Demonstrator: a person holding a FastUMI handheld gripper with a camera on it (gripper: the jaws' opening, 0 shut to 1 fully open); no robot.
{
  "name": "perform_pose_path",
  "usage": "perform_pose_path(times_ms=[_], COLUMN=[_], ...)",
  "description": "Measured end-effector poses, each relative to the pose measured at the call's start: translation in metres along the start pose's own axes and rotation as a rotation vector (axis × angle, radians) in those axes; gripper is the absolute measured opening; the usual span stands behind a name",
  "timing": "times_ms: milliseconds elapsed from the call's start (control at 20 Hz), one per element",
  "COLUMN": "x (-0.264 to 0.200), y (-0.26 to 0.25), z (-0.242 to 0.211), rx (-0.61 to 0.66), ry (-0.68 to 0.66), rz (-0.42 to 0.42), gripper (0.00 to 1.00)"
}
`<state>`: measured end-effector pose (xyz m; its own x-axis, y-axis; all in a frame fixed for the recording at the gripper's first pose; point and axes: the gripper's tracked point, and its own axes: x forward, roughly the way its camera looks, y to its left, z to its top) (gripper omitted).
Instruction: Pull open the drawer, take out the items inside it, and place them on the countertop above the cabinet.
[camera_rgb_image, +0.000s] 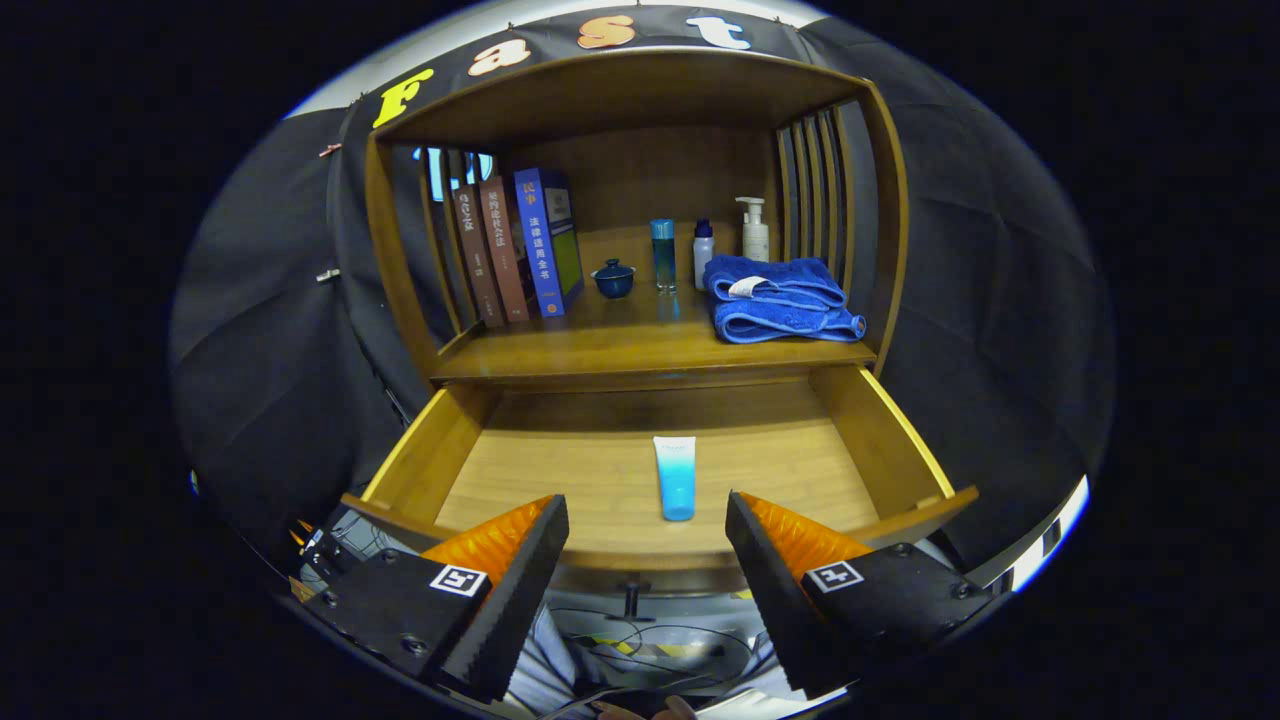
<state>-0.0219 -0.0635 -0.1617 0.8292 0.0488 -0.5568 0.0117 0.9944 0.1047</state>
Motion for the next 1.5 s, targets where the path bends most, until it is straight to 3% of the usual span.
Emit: perform_pose_path(times_ms=[300, 700, 1000, 1200, 1350, 1500], x=[0.071, 0.143, 0.154, 0.160, 0.160, 0.161], y=[-0.010, -0.015, -0.023, -0.023, -0.031, -0.030], z=[0.022, -0.037, -0.070, -0.085, -0.088, -0.090], rx=[-0.029, -0.051, -0.065, -0.062, -0.067, -0.066], ry=[0.146, 0.480, 0.630, 0.679, 0.693, 0.678], rz=[-0.002, -0.017, -0.043, -0.047, -0.077, -0.054], gripper=[1.00, 1.00, 0.97, 0.87, 0.47, 0.43])
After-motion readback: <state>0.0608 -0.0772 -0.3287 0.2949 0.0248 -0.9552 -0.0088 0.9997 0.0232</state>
